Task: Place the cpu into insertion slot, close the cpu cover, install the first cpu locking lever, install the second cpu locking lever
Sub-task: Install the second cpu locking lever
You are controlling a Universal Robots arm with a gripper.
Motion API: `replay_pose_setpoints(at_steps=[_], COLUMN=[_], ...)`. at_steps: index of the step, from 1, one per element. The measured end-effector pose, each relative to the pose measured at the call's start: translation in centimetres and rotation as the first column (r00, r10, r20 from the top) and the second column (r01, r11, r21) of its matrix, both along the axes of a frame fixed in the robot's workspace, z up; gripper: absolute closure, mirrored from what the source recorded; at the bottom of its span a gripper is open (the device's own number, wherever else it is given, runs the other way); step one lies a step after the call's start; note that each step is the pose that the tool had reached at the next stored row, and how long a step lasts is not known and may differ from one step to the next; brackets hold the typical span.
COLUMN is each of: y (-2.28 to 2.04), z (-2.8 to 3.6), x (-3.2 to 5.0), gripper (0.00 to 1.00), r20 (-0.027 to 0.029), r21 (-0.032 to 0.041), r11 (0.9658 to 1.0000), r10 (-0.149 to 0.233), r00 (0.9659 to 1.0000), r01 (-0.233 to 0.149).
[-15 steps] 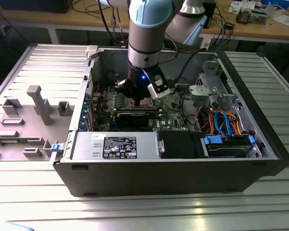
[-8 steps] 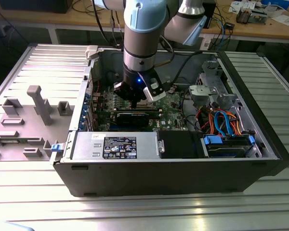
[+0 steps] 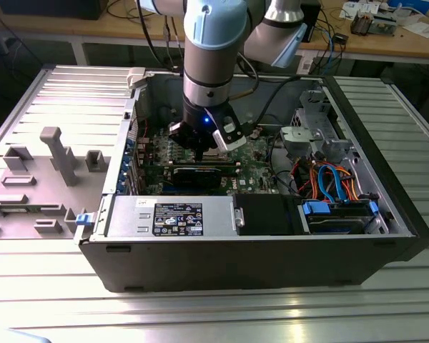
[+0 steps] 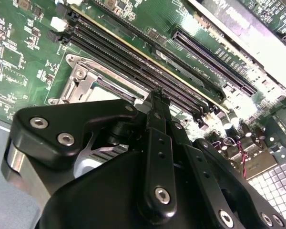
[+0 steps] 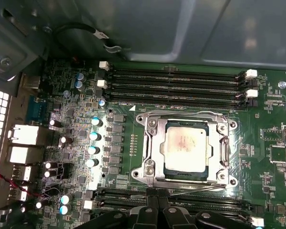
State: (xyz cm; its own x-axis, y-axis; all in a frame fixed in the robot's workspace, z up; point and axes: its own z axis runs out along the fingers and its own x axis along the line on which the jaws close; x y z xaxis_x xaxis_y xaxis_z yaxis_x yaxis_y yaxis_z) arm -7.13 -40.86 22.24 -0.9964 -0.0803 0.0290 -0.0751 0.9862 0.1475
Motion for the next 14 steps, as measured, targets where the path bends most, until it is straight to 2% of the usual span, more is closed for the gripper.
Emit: replay_pose_setpoints(at_steps=[6, 10, 14], y=[-0.24, -0.30, -0.35], z=[-0.01, -0.10, -0.43], x=[-0.10, -0.52, -0.86], gripper=[0.89, 0.89, 0.89], r20=[0.0000, 0.0001, 0.0002], r21=[0.0013, 0.0070, 0.0183], r11=[1.0000, 0.9999, 0.9997], r10=[0.006, 0.011, 0.017], r00=[1.0000, 0.9999, 0.9999], r01=[-0.006, -0.011, -0.017])
